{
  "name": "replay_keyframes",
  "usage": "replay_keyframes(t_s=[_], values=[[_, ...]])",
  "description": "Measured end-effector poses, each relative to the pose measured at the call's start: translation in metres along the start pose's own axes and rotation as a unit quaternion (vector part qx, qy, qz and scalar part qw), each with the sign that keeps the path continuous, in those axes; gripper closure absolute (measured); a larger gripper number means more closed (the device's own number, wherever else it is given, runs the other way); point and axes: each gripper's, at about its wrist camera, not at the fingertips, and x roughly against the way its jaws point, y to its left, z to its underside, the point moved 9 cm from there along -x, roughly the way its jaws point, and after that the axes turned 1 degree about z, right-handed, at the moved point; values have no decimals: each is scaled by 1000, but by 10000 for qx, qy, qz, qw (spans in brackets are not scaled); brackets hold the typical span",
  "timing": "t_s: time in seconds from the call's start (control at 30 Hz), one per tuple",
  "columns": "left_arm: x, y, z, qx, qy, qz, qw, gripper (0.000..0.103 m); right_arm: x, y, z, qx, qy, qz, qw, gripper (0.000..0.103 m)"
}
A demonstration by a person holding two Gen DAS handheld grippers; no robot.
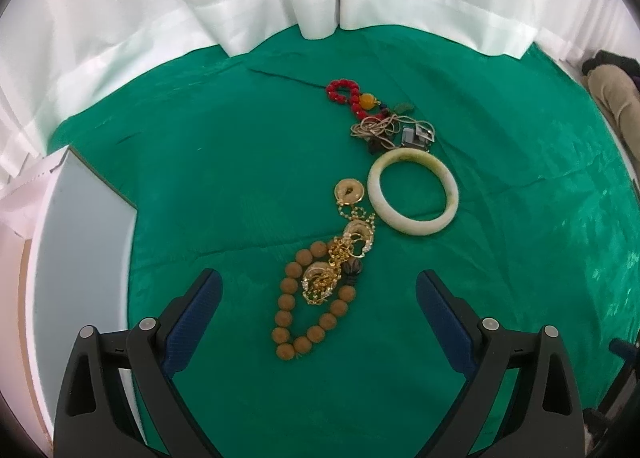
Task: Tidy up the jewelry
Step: 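Withdraw both tools from the box back over the remaining jewelry, then grasp the gold pendant chain with the left gripper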
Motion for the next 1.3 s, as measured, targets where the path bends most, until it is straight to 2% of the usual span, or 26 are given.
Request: replay_keyframes(t_s=[0.47,0.83,1.17,1.3], values=[[0,3,-4,-244,46,116,9996,5,-3,4,1,49,70,-20,10000,15],[-5,3,-18,-287,51,559,9980,5,-3,7,1,99,82,13,9999,15],[-9,6,-15,-689,89,551,9961,6,-7,14,0,184,160,-49,9997,15],[-5,14,-18,-633,32,636,9960,6,-10,16,0,175,185,-71,9997,15]])
